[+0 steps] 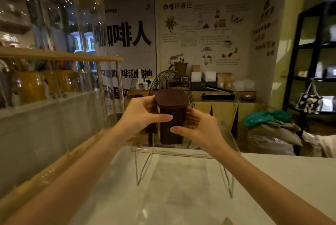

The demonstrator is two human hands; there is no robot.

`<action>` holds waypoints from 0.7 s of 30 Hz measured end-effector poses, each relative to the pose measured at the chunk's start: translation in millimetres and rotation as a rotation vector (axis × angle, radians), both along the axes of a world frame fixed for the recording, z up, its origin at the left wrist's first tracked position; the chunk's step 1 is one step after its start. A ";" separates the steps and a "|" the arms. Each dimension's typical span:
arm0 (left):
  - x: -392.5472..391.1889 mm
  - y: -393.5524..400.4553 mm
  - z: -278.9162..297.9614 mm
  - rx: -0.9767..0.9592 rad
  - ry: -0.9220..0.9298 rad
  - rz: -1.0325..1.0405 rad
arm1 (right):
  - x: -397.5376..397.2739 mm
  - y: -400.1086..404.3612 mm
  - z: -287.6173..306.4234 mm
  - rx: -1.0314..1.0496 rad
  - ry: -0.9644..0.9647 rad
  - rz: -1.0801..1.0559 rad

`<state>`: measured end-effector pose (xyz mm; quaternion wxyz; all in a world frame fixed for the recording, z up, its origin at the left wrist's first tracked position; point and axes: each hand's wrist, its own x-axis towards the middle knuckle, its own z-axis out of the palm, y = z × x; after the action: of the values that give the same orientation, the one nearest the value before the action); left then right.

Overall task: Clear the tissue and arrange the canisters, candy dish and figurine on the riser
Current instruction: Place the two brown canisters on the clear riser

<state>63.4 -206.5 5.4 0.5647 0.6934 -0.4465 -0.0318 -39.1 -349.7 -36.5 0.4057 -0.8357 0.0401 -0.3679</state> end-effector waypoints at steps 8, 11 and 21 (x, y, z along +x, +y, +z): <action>37.6 -49.9 -19.9 -0.021 0.064 0.080 | 35.2 -32.6 -10.9 0.006 0.042 -0.105; 44.6 -57.3 -28.3 -0.014 0.061 0.077 | 42.1 -39.2 -15.3 0.021 0.071 -0.116; 53.9 -67.9 -48.0 -0.021 0.057 0.120 | 54.6 -47.0 -26.6 0.099 0.189 -0.114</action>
<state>117.2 -274.5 -42.6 0.5851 0.7119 -0.3882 -0.0128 15.5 -396.7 -63.1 0.4193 -0.8421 0.1435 -0.3074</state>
